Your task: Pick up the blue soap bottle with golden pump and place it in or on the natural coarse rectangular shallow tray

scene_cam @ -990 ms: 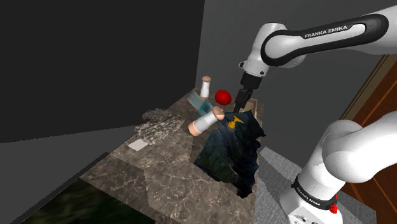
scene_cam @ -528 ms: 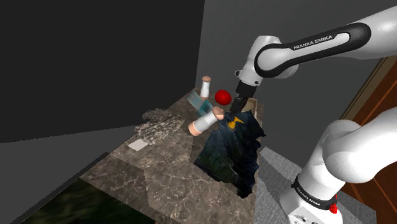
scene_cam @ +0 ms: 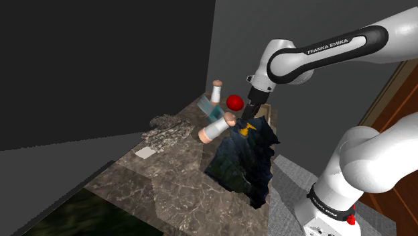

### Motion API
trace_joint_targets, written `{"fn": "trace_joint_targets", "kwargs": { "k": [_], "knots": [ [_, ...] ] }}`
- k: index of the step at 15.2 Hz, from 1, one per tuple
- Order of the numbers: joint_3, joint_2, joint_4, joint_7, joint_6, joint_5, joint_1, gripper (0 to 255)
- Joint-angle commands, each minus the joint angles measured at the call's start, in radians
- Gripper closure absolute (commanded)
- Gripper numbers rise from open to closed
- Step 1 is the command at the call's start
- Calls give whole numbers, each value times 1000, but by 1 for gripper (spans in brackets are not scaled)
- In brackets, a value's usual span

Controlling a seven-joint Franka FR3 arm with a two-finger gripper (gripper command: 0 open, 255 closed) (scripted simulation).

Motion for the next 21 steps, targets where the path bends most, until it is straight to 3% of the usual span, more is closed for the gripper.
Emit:
{"fn": "trace_joint_targets", "kwargs": {
  "k": [1,10,21],
  "knots": [
    [0,0,0,0,0,0,0,255],
    [0,0,0,0,0,0,0,255],
    [12,-61,109,32,-167,-14,-7,255]
  ]
}}
